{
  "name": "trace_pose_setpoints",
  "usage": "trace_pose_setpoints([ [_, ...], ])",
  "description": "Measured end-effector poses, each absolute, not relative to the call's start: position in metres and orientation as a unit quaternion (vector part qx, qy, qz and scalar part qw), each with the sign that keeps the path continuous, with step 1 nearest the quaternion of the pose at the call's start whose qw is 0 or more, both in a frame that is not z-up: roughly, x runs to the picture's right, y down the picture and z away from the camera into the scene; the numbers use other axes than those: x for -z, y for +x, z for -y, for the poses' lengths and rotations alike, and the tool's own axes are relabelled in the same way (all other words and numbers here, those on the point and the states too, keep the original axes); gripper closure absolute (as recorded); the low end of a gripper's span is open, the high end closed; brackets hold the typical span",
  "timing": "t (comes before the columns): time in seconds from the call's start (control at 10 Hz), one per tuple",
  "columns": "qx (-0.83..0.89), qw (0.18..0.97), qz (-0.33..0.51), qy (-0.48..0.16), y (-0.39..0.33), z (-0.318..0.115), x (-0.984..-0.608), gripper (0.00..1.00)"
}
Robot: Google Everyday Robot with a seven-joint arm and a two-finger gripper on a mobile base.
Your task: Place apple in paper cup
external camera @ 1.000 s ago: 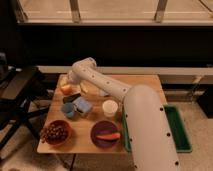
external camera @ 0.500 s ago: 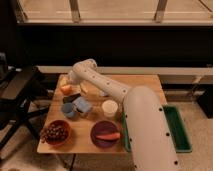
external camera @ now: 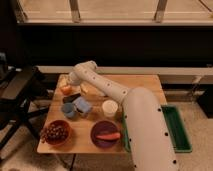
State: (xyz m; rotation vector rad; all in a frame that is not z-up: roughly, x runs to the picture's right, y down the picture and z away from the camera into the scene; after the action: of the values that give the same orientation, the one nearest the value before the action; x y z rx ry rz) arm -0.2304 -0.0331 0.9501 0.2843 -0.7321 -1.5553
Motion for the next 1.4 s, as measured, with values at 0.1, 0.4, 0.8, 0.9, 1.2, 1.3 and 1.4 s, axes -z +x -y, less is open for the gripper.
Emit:
trace_pose_setpoints([
  [0.1, 0.683, 0.643, 0.323, 0.125, -0.232, 0.032, -0.953, 0.35],
  [0.4, 0.685, 0.64, 0.328, 0.12, -0.233, 0.029, -0.959, 0.35],
  [0.8, 0.681, 0.64, 0.335, 0.119, -0.233, 0.027, -0.971, 0.35],
  [0.9, 0.68, 0.64, 0.337, 0.119, -0.233, 0.026, -0.974, 0.35],
  [1.2, 0.676, 0.642, 0.343, 0.116, -0.233, 0.022, -0.98, 0.35],
  [1.3, 0.674, 0.643, 0.344, 0.116, -0.233, 0.02, -0.981, 0.38],
  [1.4, 0.671, 0.644, 0.347, 0.117, -0.234, 0.018, -0.982, 0.49],
])
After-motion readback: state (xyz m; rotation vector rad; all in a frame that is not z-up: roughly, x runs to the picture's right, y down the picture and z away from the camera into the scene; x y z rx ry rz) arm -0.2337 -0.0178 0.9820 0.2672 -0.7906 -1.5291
